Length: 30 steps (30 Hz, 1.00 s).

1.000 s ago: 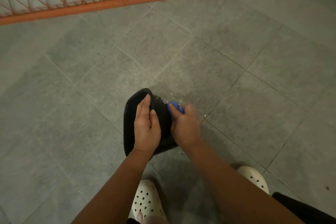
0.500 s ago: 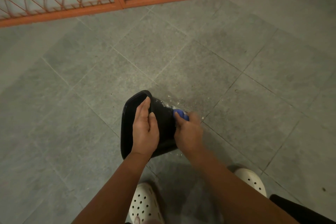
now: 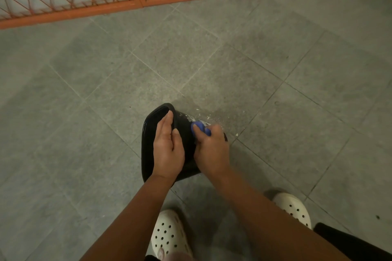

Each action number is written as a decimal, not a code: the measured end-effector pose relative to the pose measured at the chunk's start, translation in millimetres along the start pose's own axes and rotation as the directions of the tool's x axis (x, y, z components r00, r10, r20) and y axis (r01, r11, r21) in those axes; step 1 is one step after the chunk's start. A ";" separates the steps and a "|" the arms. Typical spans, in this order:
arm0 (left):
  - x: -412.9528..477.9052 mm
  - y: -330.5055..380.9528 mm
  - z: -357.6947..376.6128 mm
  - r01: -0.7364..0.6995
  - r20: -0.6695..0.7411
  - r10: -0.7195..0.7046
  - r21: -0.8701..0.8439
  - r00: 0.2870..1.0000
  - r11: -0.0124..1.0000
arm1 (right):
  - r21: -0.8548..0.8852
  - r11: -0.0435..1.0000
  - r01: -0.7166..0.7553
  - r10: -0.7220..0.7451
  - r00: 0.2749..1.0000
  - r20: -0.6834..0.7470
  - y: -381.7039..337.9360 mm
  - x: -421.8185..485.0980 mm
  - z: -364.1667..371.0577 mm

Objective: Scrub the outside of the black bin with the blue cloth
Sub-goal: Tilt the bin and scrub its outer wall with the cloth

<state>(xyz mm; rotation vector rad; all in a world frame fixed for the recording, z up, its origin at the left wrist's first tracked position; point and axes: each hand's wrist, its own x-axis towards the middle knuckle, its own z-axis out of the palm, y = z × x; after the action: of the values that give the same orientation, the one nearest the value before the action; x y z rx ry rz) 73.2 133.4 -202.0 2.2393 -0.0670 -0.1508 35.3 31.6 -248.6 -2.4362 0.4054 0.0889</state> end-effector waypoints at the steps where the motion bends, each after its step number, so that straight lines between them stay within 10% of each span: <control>1: -0.8 -0.3 -0.2 0.009 -0.007 -0.009 -0.005 1.000 1.000 | -0.015 1.000 -0.007 0.007 1.000 0.015 5.0 4.4 1.7; 30: -0.6 5.9 1.4 -0.016 0.015 0.016 -0.008 1.000 1.000 | 0.076 0.991 -0.109 0.112 0.993 -0.045 15.8 -7.1 1.1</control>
<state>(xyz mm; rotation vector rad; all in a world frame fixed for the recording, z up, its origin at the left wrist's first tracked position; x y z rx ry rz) 72.4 128.7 -198.2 2.2292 -0.0918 -0.1586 23.6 22.5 -257.8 -2.3461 0.5559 0.0609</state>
